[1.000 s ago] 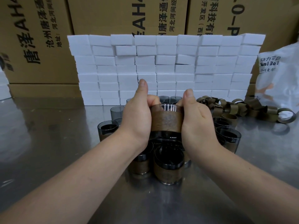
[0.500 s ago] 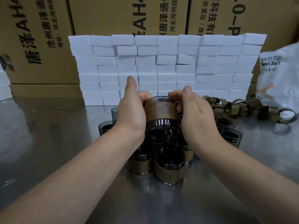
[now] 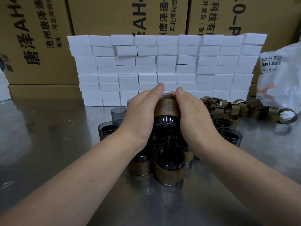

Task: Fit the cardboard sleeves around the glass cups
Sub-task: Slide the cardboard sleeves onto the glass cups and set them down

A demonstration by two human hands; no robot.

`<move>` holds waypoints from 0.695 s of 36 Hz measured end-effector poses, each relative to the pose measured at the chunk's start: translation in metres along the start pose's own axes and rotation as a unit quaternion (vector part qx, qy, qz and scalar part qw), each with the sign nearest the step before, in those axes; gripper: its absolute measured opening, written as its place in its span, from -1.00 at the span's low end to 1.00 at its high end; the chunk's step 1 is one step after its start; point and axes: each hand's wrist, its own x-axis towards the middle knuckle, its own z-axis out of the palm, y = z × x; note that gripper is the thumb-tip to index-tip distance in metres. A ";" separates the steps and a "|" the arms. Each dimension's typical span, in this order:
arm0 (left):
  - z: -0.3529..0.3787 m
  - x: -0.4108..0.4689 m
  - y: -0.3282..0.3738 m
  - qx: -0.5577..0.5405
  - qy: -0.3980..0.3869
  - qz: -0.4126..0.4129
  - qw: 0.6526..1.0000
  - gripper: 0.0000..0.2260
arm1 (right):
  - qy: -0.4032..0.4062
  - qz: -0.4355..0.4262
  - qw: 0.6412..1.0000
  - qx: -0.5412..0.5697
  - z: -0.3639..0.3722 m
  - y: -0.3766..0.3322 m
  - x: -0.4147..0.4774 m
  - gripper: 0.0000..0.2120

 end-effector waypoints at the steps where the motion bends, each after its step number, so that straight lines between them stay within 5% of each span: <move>1: 0.000 -0.001 0.001 0.012 0.000 0.008 1.000 -0.78 | -0.005 -0.001 1.000 -0.004 0.000 0.000 0.000 -0.61; 14: -0.008 0.011 -0.002 0.205 0.136 0.022 0.969 -0.70 | 0.013 -0.015 0.998 -0.060 -0.002 0.008 0.007 -0.76; 19: -0.018 0.022 0.005 0.206 0.206 -0.051 0.955 -0.70 | -0.012 -0.002 0.996 -0.094 -0.005 0.012 0.010 -0.73; 25: -0.013 0.019 0.002 0.162 0.186 -0.060 0.967 -0.70 | -0.038 0.014 0.992 -0.123 -0.006 0.011 0.012 -0.64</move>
